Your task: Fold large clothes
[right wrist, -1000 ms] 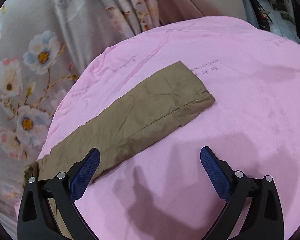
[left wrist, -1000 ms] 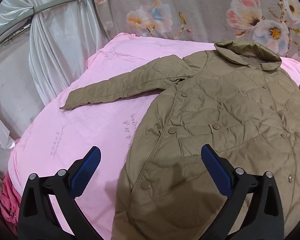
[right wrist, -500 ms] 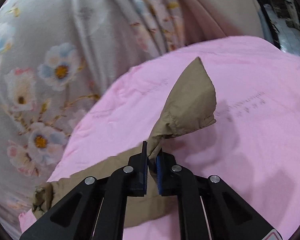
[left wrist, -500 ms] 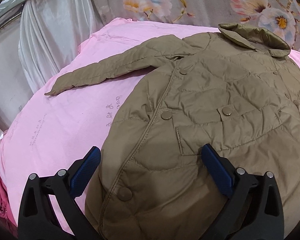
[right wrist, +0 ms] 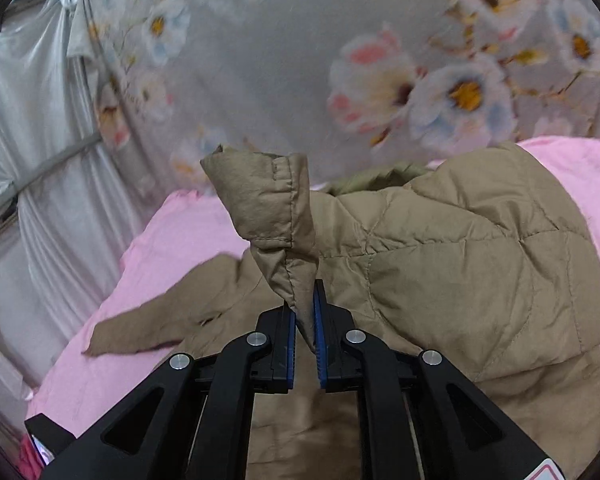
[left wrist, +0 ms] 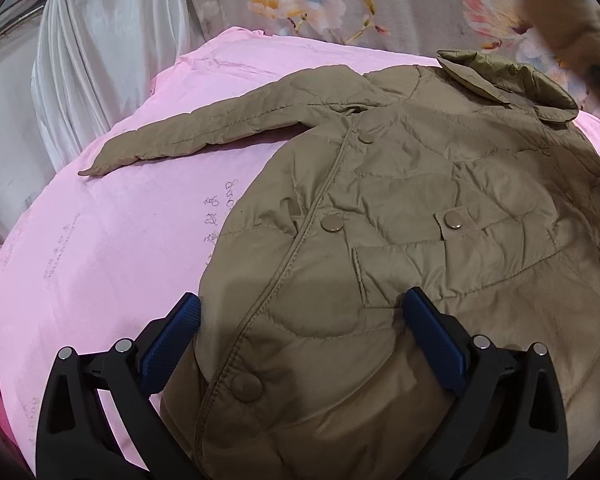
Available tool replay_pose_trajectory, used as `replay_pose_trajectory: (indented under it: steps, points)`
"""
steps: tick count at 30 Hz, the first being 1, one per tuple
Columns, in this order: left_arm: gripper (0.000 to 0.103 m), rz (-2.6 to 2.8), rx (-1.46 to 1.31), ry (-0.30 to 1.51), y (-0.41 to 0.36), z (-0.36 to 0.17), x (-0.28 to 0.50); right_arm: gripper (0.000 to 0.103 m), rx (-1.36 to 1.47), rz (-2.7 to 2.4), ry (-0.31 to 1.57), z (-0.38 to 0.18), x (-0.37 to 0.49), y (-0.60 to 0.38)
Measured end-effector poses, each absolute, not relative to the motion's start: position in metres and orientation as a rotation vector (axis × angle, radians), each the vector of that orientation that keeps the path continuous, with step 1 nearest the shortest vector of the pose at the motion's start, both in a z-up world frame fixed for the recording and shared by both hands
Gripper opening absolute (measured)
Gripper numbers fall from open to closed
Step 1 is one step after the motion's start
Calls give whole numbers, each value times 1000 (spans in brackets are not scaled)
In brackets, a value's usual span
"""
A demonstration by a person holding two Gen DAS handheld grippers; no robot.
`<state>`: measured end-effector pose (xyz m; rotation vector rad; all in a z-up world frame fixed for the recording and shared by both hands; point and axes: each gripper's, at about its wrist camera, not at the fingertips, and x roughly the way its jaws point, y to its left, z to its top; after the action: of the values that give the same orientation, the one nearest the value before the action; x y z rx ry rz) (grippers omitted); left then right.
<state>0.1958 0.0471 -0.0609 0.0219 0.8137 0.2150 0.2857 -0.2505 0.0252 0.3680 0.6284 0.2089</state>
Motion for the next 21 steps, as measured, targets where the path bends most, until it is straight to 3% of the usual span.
replay_pose_trajectory:
  steps: [1, 3, 5, 6, 12, 21]
  points:
    - [98, 212, 16, 815, 48, -61, 196, 16, 364, 237, 666, 15, 291, -235]
    - [98, 199, -2, 819, 50, -62, 196, 35, 352, 260, 698, 7, 291, -217]
    - [98, 181, -31, 825, 54, -63, 196, 68, 375, 269, 658, 12, 280, -219]
    - [98, 172, -47, 828, 56, -63, 197, 72, 387, 262, 624, 13, 265, -218]
    - [98, 54, -215, 861, 70, -41, 202, 74, 457, 130, 579, 17, 229, -260]
    - [98, -38, -488, 949, 61, -21, 265, 75, 705, -166, 625, -31, 209, -387]
